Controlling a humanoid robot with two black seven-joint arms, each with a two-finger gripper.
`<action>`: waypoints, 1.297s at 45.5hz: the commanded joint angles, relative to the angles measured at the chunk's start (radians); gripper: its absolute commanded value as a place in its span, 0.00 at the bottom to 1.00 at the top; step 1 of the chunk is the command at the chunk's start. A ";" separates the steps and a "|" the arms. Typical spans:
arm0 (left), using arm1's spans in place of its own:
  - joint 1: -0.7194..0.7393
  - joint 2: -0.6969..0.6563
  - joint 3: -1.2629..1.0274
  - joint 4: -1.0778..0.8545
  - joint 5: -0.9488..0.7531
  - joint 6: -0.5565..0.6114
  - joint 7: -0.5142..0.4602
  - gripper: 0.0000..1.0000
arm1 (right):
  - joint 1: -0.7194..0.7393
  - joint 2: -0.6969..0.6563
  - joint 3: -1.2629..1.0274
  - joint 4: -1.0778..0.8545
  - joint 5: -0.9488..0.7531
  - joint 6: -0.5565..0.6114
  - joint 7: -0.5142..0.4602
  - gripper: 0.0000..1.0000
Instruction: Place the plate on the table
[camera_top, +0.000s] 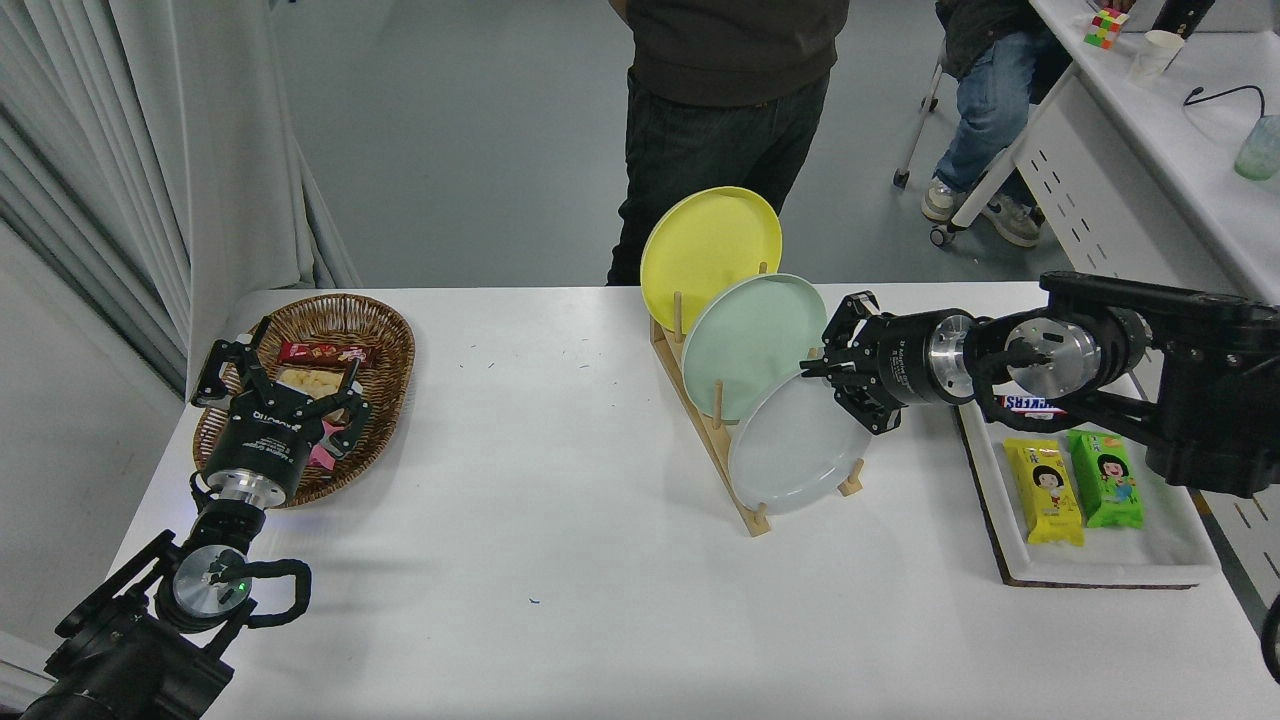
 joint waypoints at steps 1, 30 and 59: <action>0.000 0.000 0.000 0.000 -0.001 0.000 0.000 0.98 | 0.000 -0.001 0.000 0.001 -0.001 0.003 0.000 0.00; 0.000 0.000 0.000 0.000 0.000 0.000 0.000 0.98 | -0.001 0.000 0.002 0.001 -0.001 0.004 0.000 0.00; 0.000 0.000 0.000 0.000 0.000 0.000 0.000 0.98 | 0.005 -0.001 0.004 0.001 -0.001 0.021 0.000 0.00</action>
